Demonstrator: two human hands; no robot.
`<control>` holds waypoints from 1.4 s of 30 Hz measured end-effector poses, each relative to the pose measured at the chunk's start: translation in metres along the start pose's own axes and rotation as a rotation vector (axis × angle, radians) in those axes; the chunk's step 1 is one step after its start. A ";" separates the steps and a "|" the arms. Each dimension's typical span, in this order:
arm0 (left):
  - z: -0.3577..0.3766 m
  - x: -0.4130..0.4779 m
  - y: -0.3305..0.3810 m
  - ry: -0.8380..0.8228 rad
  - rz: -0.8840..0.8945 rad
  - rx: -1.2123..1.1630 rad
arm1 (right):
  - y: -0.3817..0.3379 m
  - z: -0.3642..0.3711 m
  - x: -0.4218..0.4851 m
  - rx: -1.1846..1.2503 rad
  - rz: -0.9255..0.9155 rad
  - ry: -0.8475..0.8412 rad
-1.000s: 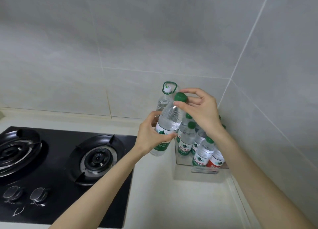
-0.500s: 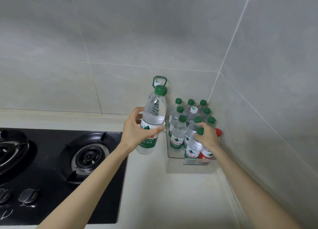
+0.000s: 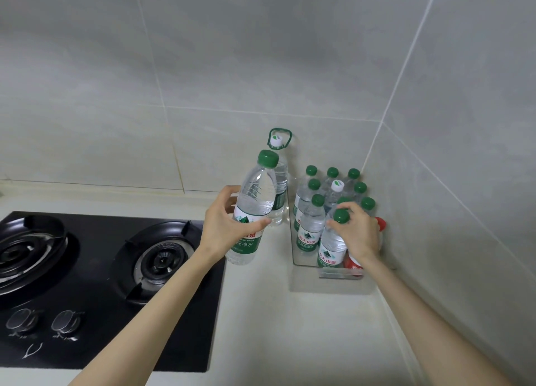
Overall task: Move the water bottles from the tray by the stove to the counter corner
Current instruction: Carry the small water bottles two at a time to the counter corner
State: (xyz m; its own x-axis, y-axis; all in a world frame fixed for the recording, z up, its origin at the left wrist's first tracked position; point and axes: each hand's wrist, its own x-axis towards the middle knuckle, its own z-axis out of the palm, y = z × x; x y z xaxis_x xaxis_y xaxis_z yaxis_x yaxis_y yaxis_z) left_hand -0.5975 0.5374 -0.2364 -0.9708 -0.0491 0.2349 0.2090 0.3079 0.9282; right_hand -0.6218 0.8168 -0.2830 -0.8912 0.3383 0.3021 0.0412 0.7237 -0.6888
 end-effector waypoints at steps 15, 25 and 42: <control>-0.058 -0.018 -0.012 0.238 -0.076 0.040 | -0.143 0.005 -0.002 0.449 -0.318 -0.187; -0.082 -0.068 -0.038 0.326 -0.163 0.087 | -0.108 0.088 -0.046 0.438 -0.202 -0.583; -0.079 -0.110 -0.057 0.366 -0.235 0.089 | -0.070 0.117 -0.081 0.664 -0.202 -0.647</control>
State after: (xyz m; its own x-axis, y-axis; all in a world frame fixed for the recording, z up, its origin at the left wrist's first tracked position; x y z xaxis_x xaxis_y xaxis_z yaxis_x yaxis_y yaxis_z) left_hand -0.4933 0.4501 -0.2928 -0.8815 -0.4560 0.1223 -0.0389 0.3283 0.9438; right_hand -0.6055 0.6681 -0.3363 -0.9390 -0.2990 0.1700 -0.2291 0.1750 -0.9575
